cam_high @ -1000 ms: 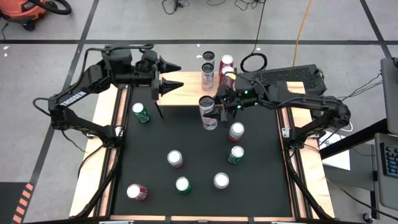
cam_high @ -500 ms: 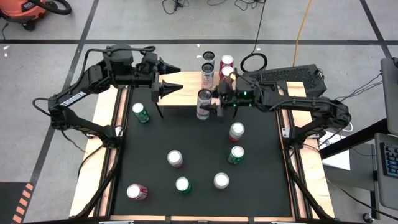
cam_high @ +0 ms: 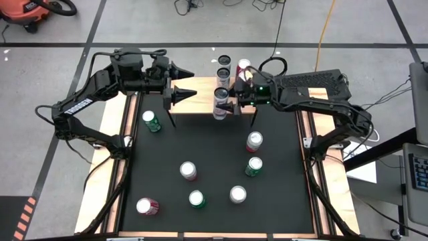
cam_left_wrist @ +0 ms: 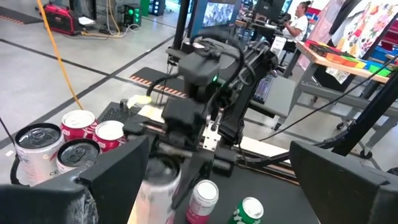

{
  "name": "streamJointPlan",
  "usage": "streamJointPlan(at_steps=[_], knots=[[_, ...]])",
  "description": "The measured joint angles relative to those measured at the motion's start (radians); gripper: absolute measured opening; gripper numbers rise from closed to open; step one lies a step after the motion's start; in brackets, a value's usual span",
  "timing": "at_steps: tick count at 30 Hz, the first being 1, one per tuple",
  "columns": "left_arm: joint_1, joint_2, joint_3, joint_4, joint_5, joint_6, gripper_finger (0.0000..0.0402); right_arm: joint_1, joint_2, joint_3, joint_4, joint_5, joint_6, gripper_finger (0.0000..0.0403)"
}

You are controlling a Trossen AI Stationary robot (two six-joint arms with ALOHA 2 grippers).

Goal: Place canned beverage on shelf
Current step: Put the white pink soda can aligned with the other white pink soda cans on the shelf

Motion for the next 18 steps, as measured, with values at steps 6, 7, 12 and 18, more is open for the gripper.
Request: streamJointPlan(at_steps=[6,7,12,18], knots=[[0.000,0.000,0.000,0.000,-0.001,0.019,0.0386,-0.029,0.019,0.000,0.026,0.005,-0.012,0.0226],[0.000,0.000,0.000,0.000,-0.001,0.020,0.0386,-0.034,0.019,0.000,0.023,0.004,-0.012,0.0226],[0.000,0.000,0.000,0.000,-0.001,0.020,0.0386,-0.054,0.020,0.000,0.016,0.004,-0.021,0.0226],[0.000,0.000,0.000,0.000,-0.001,0.019,0.0386,-0.062,0.020,0.000,0.009,0.005,-0.071,0.0226]])
